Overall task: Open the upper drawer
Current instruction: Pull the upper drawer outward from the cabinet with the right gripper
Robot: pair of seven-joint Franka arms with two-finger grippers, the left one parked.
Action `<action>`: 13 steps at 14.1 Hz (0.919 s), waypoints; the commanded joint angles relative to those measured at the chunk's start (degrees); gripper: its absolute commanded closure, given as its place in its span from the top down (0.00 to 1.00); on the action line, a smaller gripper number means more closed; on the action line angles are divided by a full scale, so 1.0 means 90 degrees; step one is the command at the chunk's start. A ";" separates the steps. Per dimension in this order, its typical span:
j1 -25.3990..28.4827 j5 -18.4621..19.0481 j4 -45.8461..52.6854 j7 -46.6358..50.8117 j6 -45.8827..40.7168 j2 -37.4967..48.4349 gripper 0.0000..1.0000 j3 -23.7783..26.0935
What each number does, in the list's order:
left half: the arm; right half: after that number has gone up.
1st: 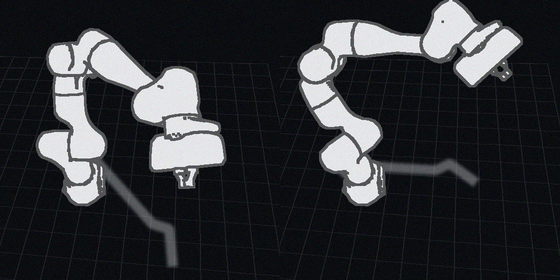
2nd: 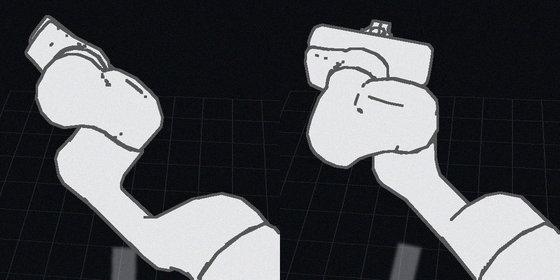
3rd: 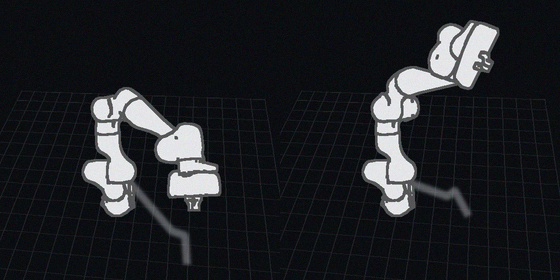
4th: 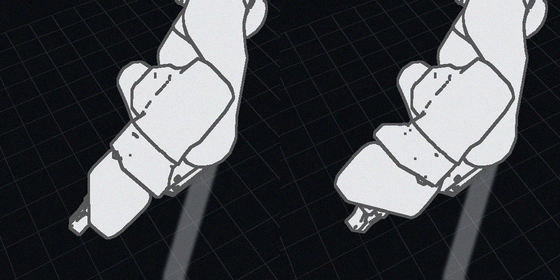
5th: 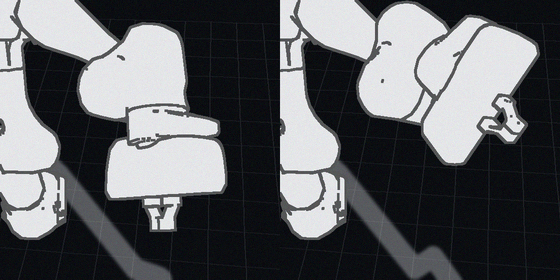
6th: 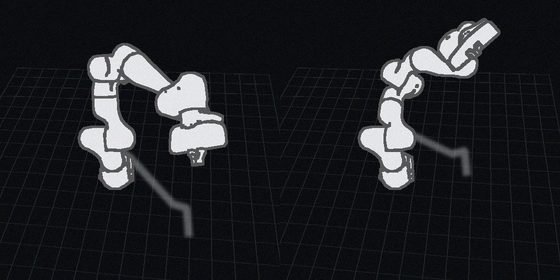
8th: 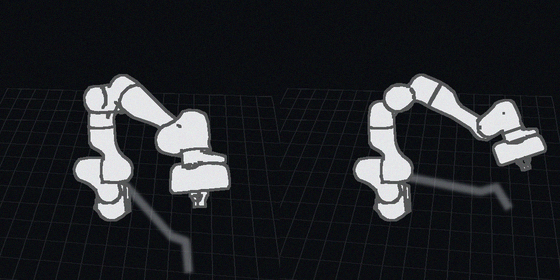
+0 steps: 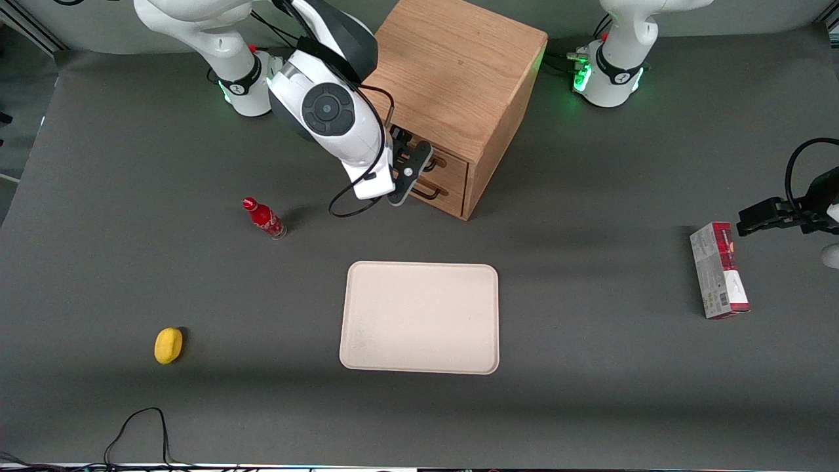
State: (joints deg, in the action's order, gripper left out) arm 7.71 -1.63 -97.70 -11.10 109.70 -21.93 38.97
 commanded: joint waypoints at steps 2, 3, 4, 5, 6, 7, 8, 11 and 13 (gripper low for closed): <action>0.0013 0.0424 -0.0033 -0.0163 0.0242 -0.0151 1.00 0.0006; 0.0003 0.0493 0.0015 -0.0318 0.0243 -0.0181 1.00 -0.0013; -0.0026 0.0503 0.0103 -0.0522 0.0233 -0.0181 1.00 -0.0081; -0.0027 0.0494 0.0200 -0.0679 0.0204 -0.0191 1.00 -0.0295; -0.0027 0.0494 0.0317 -0.0855 0.0184 -0.0200 1.00 -0.0413; -0.0027 0.0494 0.0415 -0.1050 0.0174 -0.0249 1.00 -0.0578; -0.0027 0.0474 0.0532 -0.1216 0.0165 -0.0278 1.00 -0.0802; -0.0027 0.0425 0.0903 -0.1783 0.0164 -0.0453 1.00 -0.1369; -0.0036 0.0425 0.1225 -0.2027 0.0135 -0.0639 1.00 -0.1614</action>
State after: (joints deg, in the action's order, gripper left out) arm 6.85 1.83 -91.32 -26.76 111.56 -24.57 26.01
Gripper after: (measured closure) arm 0.000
